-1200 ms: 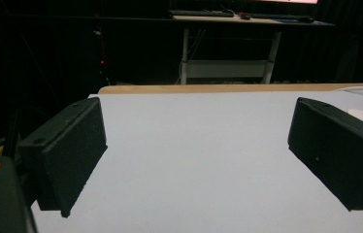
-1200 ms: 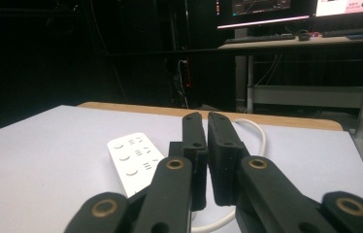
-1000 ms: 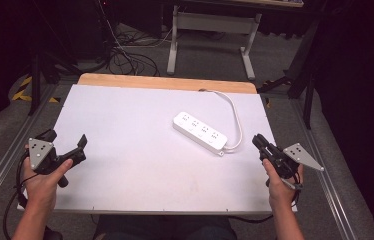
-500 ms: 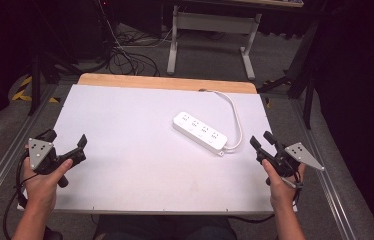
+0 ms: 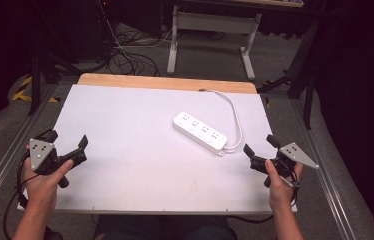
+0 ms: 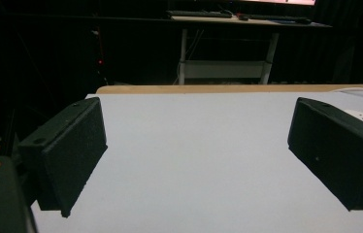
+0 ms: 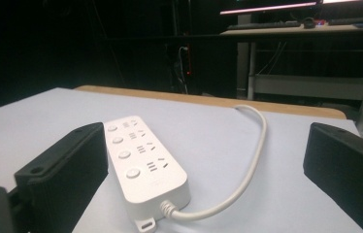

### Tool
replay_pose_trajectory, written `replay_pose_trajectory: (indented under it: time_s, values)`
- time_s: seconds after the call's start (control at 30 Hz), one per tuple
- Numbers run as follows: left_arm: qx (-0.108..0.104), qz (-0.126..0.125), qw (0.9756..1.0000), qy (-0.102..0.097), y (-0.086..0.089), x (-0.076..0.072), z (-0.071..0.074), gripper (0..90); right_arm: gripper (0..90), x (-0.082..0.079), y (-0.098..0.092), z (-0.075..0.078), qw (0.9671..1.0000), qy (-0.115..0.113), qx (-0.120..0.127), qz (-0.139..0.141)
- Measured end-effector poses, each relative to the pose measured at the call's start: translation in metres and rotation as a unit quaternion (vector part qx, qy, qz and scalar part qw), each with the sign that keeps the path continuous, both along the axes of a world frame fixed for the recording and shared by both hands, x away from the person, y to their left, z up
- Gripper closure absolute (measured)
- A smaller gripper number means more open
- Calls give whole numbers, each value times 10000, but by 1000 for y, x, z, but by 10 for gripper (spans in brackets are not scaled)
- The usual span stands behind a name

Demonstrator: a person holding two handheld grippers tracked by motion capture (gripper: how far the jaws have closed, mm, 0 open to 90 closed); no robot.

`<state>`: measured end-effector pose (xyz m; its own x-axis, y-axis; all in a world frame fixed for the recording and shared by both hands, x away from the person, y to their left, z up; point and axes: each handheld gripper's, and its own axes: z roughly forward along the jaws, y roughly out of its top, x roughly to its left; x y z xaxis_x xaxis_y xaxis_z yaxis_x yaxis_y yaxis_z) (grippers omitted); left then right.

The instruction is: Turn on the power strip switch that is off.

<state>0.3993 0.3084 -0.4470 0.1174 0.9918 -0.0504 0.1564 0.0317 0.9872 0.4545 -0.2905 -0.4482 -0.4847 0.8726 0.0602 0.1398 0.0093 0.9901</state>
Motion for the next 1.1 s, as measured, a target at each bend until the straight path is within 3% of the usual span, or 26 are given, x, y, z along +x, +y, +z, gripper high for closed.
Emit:
replay_pose_trajectory:
  time_s: [0.17,1.1]
  values:
    - [-9,29,10000,-15,2,-2,1,75,30,2,2,-3,9998,52,-175,44]
    - [57,-48,10000,-40,1,-4,0,73,31,2,4,-5,9995,45,-275,148]
